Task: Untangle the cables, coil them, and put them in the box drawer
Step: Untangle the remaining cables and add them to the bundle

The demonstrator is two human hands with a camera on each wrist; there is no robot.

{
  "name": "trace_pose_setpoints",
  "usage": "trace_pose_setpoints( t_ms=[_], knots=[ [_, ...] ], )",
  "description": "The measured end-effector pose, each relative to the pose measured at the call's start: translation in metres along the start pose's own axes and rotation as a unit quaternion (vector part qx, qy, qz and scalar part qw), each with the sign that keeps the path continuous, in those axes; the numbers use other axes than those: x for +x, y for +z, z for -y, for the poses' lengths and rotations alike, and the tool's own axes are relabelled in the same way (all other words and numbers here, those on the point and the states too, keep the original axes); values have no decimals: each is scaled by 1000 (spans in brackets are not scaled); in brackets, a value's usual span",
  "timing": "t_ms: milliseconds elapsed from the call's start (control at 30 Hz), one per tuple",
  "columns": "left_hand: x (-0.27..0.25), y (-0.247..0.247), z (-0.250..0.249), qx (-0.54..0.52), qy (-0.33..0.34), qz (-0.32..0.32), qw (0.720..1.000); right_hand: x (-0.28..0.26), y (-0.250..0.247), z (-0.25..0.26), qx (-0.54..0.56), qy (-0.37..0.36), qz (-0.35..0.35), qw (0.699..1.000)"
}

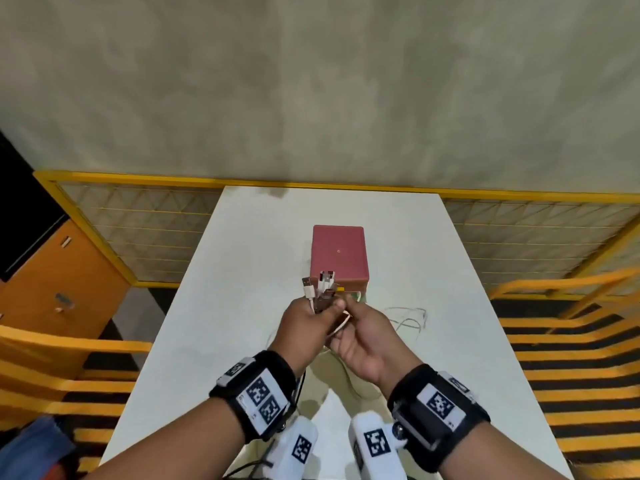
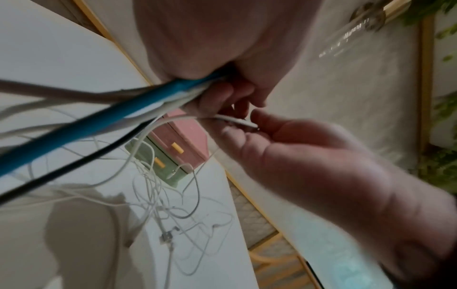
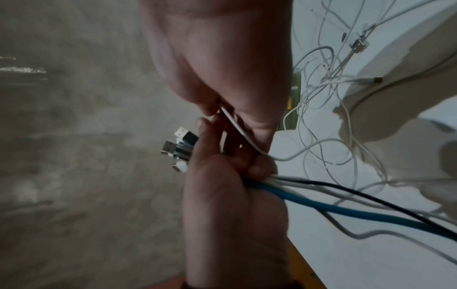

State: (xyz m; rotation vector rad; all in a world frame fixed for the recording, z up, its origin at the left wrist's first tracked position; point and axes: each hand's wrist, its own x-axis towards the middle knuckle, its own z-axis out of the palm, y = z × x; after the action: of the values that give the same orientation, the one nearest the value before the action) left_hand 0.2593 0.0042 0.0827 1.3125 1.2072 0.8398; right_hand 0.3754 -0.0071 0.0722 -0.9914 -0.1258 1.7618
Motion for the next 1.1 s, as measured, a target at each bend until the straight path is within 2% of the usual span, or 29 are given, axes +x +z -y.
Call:
trace_pose_setpoints(
  t_ms=[100,167,267,300,367,433,467,500,567,600,667,800,933,1000,1100],
  knots=[
    [-1,7,9,41,1,27,999,-2,-3,9,1,19,-7,1000],
    [-5,6,9,18,1,58,998,-1,-6,15,-28,42,-9,999],
    [-21,-6,5,47,-51,154,986,2,-13,38,-62,26,-27,997],
    [-28,-13,6,80,-79,202,973,2,-16,48,-63,18,-29,997],
    [-43,-31,13,167,-126,302,930,1,-21,69,-35,2,-28,999],
    [-55,-47,24,249,-149,364,885,-1,-24,80,-16,-11,-28,999],
    [-58,-53,28,255,-152,360,884,-2,-25,81,-18,-14,-29,999],
    [-58,-57,28,232,-148,330,903,-4,-25,81,-25,-16,-29,999],
    [-51,-56,22,108,-132,195,966,-6,-24,73,-50,-13,-32,998],
    [-43,-52,16,34,-122,122,984,-8,-22,66,-65,-7,-28,997],
    [-28,-38,-2,-55,-91,52,993,-11,-18,47,-96,10,-12,995],
    [-15,-1,-19,-58,-45,61,995,-18,3,14,-77,19,40,996],
    [-19,11,-17,-105,-61,56,991,-22,6,10,-70,32,25,997],
    [-24,4,-12,-87,-75,89,989,-23,1,23,-71,42,11,997],
    [-40,-12,6,6,-122,181,976,-22,-11,57,-67,-10,-44,997]
  ],
)
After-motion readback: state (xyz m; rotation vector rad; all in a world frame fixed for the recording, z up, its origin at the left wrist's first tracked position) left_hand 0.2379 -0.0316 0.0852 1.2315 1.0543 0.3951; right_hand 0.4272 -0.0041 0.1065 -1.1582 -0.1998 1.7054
